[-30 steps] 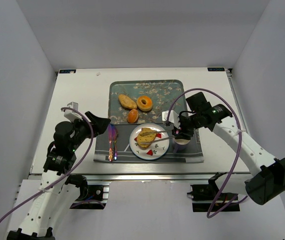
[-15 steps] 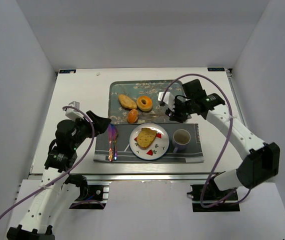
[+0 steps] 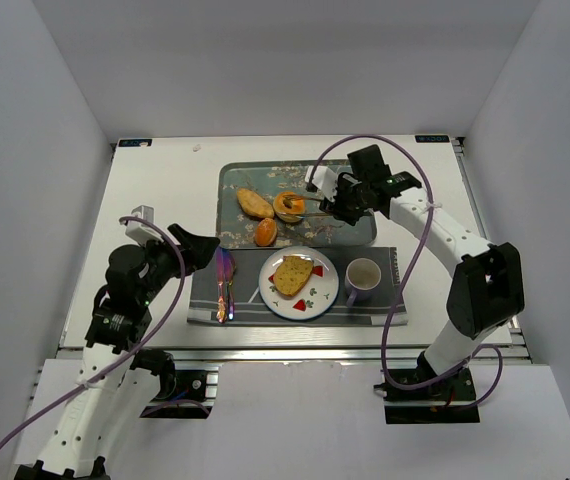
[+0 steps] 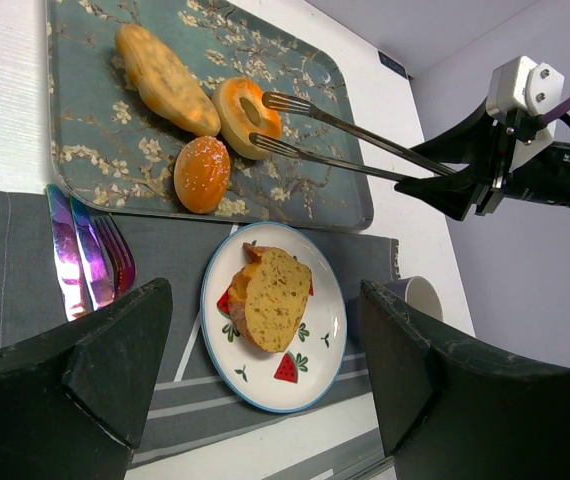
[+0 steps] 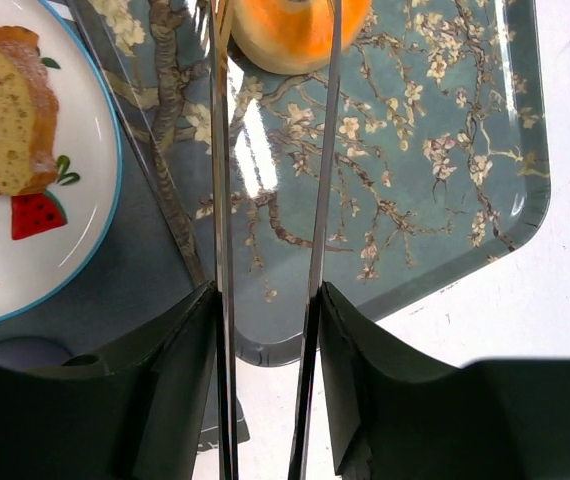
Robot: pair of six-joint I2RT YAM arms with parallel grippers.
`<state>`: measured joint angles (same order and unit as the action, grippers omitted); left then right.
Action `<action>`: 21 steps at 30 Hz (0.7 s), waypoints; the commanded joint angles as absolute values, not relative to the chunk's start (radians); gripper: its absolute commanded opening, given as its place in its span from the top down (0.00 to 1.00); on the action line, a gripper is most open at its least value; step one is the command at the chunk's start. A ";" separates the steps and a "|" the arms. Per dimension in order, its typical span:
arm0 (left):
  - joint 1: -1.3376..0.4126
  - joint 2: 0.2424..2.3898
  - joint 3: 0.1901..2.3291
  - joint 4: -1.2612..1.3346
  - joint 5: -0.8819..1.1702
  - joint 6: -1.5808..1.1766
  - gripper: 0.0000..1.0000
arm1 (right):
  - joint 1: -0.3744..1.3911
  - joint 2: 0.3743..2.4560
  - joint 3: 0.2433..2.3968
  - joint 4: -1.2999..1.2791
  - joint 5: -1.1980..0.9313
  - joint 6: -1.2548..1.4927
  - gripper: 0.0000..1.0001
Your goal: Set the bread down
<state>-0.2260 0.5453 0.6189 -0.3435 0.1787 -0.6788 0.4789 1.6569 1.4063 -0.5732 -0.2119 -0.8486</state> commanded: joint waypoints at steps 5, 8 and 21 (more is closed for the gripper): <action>-0.224 0.540 0.617 -0.351 0.164 -0.686 0.15 | 0.479 1.675 1.417 -0.538 -0.190 -0.868 0.52; -0.222 0.554 0.615 -0.336 0.172 -0.686 0.15 | 0.480 1.690 1.423 -0.574 -0.213 -0.870 0.52; -0.222 0.560 0.607 -0.324 0.179 -0.684 0.15 | 0.483 1.724 1.407 -0.578 -0.157 -0.853 0.53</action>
